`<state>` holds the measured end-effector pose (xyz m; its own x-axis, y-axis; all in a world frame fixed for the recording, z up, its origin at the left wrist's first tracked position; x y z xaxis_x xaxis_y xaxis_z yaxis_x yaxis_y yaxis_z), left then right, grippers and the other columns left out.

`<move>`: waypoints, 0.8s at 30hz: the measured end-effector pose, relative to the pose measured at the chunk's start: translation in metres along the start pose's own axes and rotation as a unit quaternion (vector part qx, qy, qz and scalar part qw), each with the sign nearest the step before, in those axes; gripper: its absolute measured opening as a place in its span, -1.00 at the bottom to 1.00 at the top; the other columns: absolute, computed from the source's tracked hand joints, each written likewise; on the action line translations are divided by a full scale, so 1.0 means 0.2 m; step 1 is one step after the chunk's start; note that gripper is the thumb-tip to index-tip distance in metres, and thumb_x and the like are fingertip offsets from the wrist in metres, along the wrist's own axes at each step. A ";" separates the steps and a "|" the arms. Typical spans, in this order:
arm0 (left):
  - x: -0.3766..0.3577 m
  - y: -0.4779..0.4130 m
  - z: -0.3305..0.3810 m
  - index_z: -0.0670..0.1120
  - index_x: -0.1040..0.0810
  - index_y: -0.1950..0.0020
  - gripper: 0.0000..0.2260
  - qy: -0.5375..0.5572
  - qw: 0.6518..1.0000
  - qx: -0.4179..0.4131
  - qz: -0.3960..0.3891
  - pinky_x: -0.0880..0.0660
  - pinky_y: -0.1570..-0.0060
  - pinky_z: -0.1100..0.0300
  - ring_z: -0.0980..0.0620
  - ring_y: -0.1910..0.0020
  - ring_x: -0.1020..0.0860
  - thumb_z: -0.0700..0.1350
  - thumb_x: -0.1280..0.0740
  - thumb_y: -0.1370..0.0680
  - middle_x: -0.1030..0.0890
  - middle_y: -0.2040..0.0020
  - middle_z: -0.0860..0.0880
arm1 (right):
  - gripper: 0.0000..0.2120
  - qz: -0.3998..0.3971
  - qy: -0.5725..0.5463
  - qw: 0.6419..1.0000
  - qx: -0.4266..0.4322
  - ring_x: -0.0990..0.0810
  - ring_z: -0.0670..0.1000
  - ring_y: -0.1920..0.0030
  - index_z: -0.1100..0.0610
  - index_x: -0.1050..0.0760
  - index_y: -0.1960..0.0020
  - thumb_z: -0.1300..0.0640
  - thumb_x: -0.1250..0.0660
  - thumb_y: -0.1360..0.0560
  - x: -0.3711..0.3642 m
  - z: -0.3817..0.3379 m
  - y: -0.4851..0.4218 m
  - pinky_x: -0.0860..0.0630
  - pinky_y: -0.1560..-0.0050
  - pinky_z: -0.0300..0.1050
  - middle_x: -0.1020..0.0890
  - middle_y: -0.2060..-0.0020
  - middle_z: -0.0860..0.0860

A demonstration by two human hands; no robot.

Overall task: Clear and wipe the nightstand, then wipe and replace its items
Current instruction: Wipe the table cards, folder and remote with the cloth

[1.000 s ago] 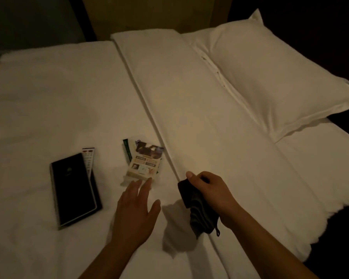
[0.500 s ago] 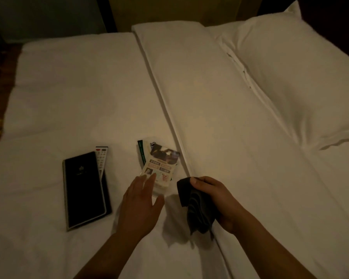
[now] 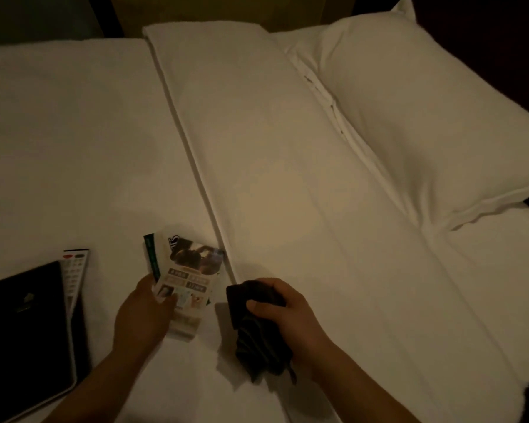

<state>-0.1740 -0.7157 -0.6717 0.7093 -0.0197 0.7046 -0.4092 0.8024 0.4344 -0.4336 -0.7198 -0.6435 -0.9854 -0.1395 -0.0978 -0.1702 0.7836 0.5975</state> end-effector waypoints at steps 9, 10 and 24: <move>0.06 0.06 -0.16 -0.05 -0.67 -0.07 -0.89 0.233 0.965 0.119 -0.014 -0.52 0.19 0.14 -0.04 0.14 -0.65 -0.14 -0.35 -0.60 -0.72 0.04 -0.10 | -0.70 -0.021 0.029 0.999 0.027 -0.71 0.02 0.07 0.00 -0.58 0.00 0.02 -0.58 -0.33 -0.16 -0.06 -0.01 -0.66 0.05 -0.11 -0.69 0.06 0.01; 0.07 0.09 -0.17 -0.02 -0.65 -0.04 -0.90 0.258 0.957 0.133 -0.018 -0.54 0.16 0.10 -0.06 0.12 -0.66 -0.15 -0.35 -0.61 -0.72 0.05 -0.08 | -0.73 -0.037 0.023 0.998 0.045 -0.71 -0.01 0.05 -0.02 -0.61 -0.01 0.04 -0.57 -0.34 -0.22 -0.09 -0.01 -0.66 0.01 -0.11 -0.70 0.05 -0.03; 0.19 0.25 -0.11 0.03 -0.58 -0.09 -0.87 0.191 0.972 0.095 -0.099 -0.33 -0.04 0.34 0.11 0.14 -0.48 -0.16 -0.35 -0.60 -0.63 0.02 -0.05 | -0.70 0.066 0.100 0.975 0.186 -0.64 -0.13 -0.06 -0.14 -0.61 -0.13 0.09 -0.36 -0.42 -0.46 -0.21 -0.04 -0.59 -0.18 -0.01 -0.68 -0.03 -0.16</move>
<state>-0.1557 -0.6626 -0.6355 0.9318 0.0891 0.3518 -0.3148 0.6808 0.6614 -0.3423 -0.7378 -0.6061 -0.9841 -0.1088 0.1406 -0.0692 0.9629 0.2608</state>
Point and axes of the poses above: each hand's wrist, its own y-axis away from the middle knuckle, its own x-axis out of the back of the hand, z = x × y, the point moved 8 cm from there along -y, towards the middle knuckle
